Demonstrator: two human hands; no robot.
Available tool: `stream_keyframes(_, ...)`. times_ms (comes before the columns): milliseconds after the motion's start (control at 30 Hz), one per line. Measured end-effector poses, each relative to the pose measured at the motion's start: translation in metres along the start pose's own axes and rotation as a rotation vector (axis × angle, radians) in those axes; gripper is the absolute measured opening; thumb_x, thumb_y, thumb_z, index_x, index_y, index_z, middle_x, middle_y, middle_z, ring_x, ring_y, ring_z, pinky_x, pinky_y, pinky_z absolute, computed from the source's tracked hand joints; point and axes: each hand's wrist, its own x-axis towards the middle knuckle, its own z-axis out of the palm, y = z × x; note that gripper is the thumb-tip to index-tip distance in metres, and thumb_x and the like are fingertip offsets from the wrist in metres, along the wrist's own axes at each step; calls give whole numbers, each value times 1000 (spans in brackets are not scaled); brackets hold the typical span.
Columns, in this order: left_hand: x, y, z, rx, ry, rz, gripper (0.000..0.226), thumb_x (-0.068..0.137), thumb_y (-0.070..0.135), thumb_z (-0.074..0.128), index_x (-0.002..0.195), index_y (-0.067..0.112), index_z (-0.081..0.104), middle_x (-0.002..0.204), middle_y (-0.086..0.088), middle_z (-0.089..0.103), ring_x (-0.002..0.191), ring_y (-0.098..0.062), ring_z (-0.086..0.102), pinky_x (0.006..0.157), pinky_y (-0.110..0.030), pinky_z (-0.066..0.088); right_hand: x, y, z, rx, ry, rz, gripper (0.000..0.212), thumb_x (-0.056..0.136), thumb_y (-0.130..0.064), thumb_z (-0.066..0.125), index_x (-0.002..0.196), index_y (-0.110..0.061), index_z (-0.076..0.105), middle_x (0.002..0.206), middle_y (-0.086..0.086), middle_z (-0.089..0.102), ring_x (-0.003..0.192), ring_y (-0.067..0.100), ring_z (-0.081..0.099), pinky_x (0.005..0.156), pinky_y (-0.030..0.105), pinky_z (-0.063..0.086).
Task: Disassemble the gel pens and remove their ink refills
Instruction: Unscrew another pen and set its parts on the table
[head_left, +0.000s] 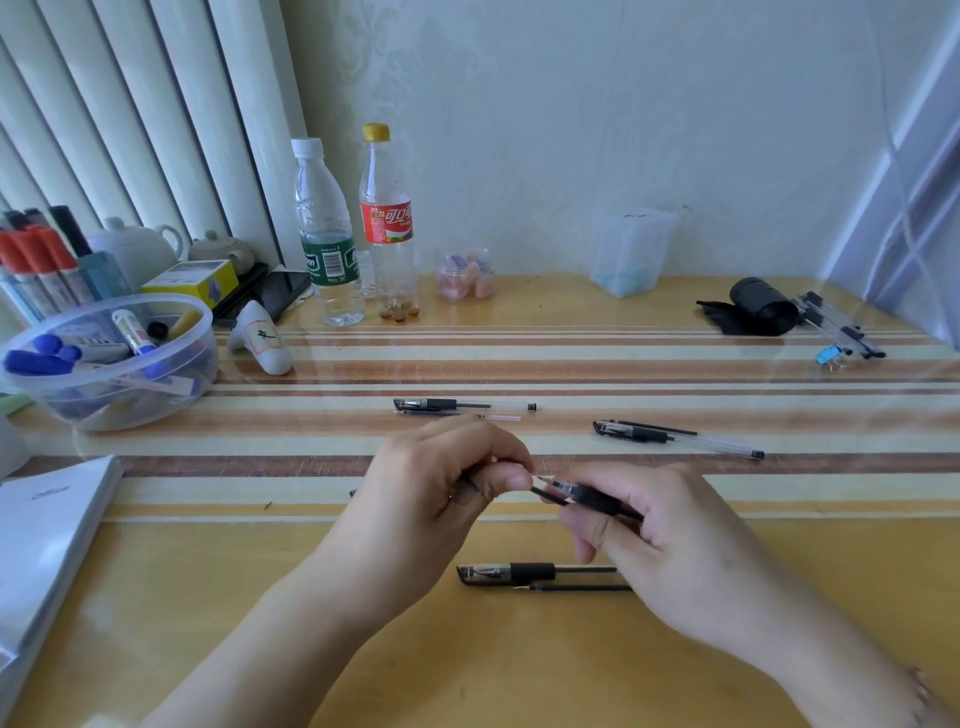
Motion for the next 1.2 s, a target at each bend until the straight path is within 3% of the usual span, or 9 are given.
stream_keyframes(367, -3, 2, 2, 141, -37, 68, 19, 82, 42, 67, 87, 25, 72, 62, 34, 41, 57, 6, 42, 55, -9, 35, 0, 7, 6, -201, 0, -59, 9, 94, -40, 56, 86, -44, 59, 64, -16, 64, 58, 7, 56, 49, 15, 36)
stream_keyframes(467, -5, 3, 6, 270, -97, 148, 7, 79, 25, 74, 86, 27, 73, 63, 21, 56, 55, -4, 46, 50, -25, 44, -1, 8, 10, -345, 9, -70, 14, 92, -43, 47, 90, -38, 60, 62, -12, 60, 59, 13, 54, 49, 24, 43)
stream_keyframes(567, -5, 5, 9, 346, -86, 176, 13, 77, 19, 76, 85, 29, 74, 61, 11, 63, 53, -8, 49, 47, -24, 41, -1, 9, 12, -379, 25, -78, 23, 90, -45, 42, 89, -34, 62, 60, -10, 59, 57, 15, 54, 49, 31, 46)
stream_keyframes(767, -4, 13, 2, 348, -58, 80, 34, 84, 57, 58, 93, 28, 74, 51, 14, 36, 42, -9, 46, 42, -18, 34, -1, 6, 10, -366, 60, -38, 20, 88, -39, 44, 92, -36, 64, 60, -13, 60, 57, 11, 56, 51, 30, 47)
stream_keyframes(867, -6, 9, 3, 383, -78, 98, 21, 88, 43, 59, 78, 29, 69, 49, 9, 51, 44, -15, 47, 39, -26, 39, -1, 7, 10, -385, 34, -38, 18, 90, -43, 46, 92, -36, 63, 60, -13, 61, 56, 11, 56, 51, 31, 48)
stream_keyframes(933, -7, 9, 4, 357, -91, 85, 13, 82, 44, 64, 85, 32, 64, 46, 10, 43, 42, -11, 40, 39, -24, 38, -1, 7, 11, -383, 36, -32, 13, 91, -41, 49, 90, -36, 61, 60, -13, 61, 56, 11, 55, 50, 30, 47)
stream_keyframes(1000, -8, 13, 3, 320, -108, 32, 25, 78, 54, 63, 95, 35, 62, 48, 13, 31, 41, -8, 32, 39, -20, 33, -1, 7, 12, -378, 71, -39, 20, 89, -42, 44, 93, -36, 63, 62, -14, 64, 58, 11, 58, 51, 30, 48)
stream_keyframes(1133, -8, 12, 6, 395, -115, 72, 9, 80, 40, 69, 85, 33, 69, 45, 10, 36, 40, -10, 35, 36, -24, 37, -1, 7, 12, -393, 59, -63, 18, 89, -43, 46, 89, -37, 63, 55, -16, 53, 55, 11, 54, 46, 27, 43)
stream_keyframes(1200, -8, 12, 6, 398, -116, 39, 19, 74, 39, 72, 89, 34, 61, 44, 8, 37, 39, -12, 37, 35, -27, 39, -1, 7, 13, -399, 65, -54, 10, 88, -41, 51, 89, -37, 61, 55, -16, 55, 54, 11, 54, 46, 28, 44)
